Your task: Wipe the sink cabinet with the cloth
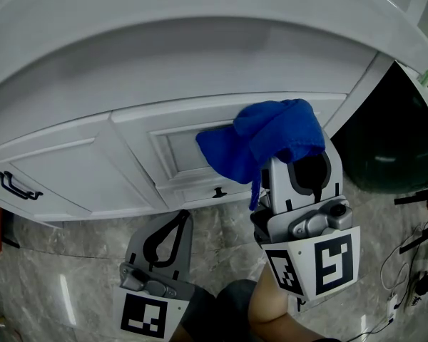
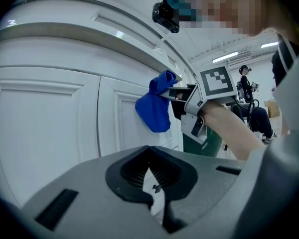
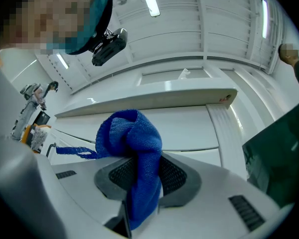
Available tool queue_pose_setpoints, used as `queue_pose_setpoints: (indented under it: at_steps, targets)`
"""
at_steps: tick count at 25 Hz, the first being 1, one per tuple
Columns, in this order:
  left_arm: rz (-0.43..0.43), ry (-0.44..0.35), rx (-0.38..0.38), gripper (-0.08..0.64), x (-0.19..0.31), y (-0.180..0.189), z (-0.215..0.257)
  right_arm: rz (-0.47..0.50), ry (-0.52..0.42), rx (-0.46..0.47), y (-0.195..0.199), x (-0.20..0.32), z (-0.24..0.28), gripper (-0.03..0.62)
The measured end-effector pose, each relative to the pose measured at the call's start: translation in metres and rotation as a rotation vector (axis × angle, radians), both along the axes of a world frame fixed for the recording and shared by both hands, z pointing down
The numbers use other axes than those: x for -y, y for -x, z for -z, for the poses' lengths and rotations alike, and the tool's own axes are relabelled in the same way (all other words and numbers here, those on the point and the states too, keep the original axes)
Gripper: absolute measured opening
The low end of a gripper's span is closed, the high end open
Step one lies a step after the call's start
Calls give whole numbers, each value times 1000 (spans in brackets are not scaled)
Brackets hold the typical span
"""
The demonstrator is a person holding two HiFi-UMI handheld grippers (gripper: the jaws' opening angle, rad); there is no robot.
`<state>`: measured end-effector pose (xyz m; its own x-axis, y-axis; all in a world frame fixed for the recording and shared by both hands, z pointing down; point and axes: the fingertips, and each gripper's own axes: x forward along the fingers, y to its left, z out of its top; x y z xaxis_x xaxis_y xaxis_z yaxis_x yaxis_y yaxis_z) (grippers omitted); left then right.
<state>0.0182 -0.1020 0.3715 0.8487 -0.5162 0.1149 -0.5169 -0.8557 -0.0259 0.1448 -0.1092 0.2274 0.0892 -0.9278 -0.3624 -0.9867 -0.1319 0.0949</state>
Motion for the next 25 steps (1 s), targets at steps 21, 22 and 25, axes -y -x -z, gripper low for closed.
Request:
queue_pose_setpoints:
  at_steps: [21,22,25]
  targets:
    - [-9,-2,14,2,1,-4,-4,-121,-37,29,-34,-13,-1,115]
    - [-9,-1,13,2,1,-4,-4,-132,-40,31,-37,-15,-2,115]
    - [-8,4,12,2,1,-4,-4,-152,-48,40,-45,-18,-2,115]
